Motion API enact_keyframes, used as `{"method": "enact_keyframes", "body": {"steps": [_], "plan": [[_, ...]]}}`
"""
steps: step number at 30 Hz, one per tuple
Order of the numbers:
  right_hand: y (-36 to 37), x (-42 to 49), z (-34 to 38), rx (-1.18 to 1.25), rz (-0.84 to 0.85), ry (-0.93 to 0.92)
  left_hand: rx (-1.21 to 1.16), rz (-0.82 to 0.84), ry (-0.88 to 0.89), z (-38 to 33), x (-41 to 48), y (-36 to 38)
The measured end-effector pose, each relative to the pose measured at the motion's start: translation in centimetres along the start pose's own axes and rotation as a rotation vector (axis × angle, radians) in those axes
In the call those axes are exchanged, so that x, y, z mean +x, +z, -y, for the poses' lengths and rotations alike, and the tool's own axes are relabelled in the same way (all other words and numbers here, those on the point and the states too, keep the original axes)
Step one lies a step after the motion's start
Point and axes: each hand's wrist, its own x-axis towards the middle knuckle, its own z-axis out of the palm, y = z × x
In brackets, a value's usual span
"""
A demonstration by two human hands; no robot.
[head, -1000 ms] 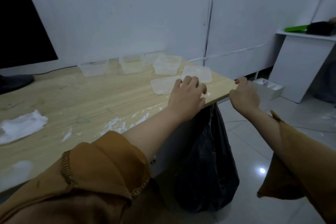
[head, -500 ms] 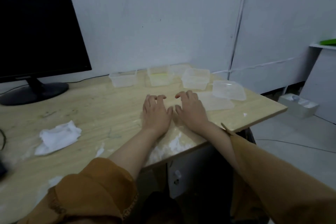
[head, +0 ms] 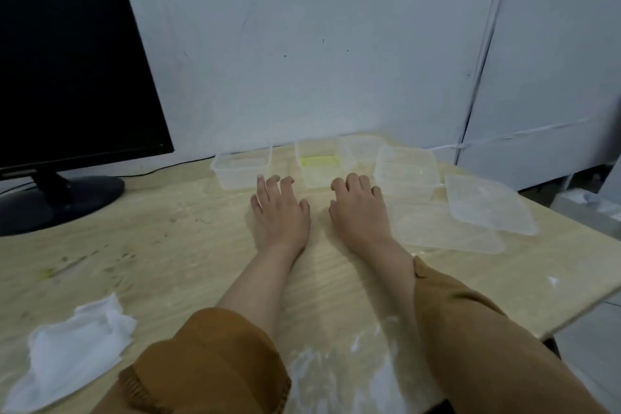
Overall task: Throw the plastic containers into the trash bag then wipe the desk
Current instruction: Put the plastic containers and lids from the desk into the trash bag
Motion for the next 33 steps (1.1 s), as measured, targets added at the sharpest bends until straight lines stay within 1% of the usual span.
{"method": "enact_keyframes", "body": {"steps": [3,6,8,11,13,16,20,22,27,30,33], "plan": [[1.0,1.7,0.3,0.003,-0.028,0.015,0.030,0.010,0.013,0.3,1.7,0.9],[1.8,3.0,0.4,0.029,-0.043,0.033,0.051,-0.019,-0.054,0.6,3.0,1.5],[2.3,3.8,0.3,0.050,-0.010,0.030,0.058,-0.012,-0.070,0.8,3.6,1.9],[2.9,4.7,0.2,0.078,0.073,0.012,0.056,0.033,-0.049,0.8,3.8,2.1],[3.1,5.1,0.2,0.108,0.088,0.000,0.053,0.047,-0.048,0.8,3.7,2.1],[3.1,5.2,0.2,0.142,0.026,-0.015,0.044,0.043,-0.055,0.9,3.5,2.0],[2.3,4.5,0.1,0.190,-0.097,0.010,-0.054,0.050,-0.182,0.8,3.3,1.3],[1.9,3.9,0.1,0.234,-0.129,-0.005,-0.109,0.040,-0.213,1.0,3.0,0.9],[0.6,1.8,0.1,0.307,-0.151,-0.030,-0.198,0.005,-0.244,1.5,1.8,0.0],[-0.5,0.4,0.0,0.298,-0.163,-0.047,-0.225,0.021,-0.240,1.9,0.6,-0.8],[-1.6,-1.1,0.0,0.315,-0.160,-0.052,-0.263,0.003,-0.253,2.1,-0.8,-1.8]]}}
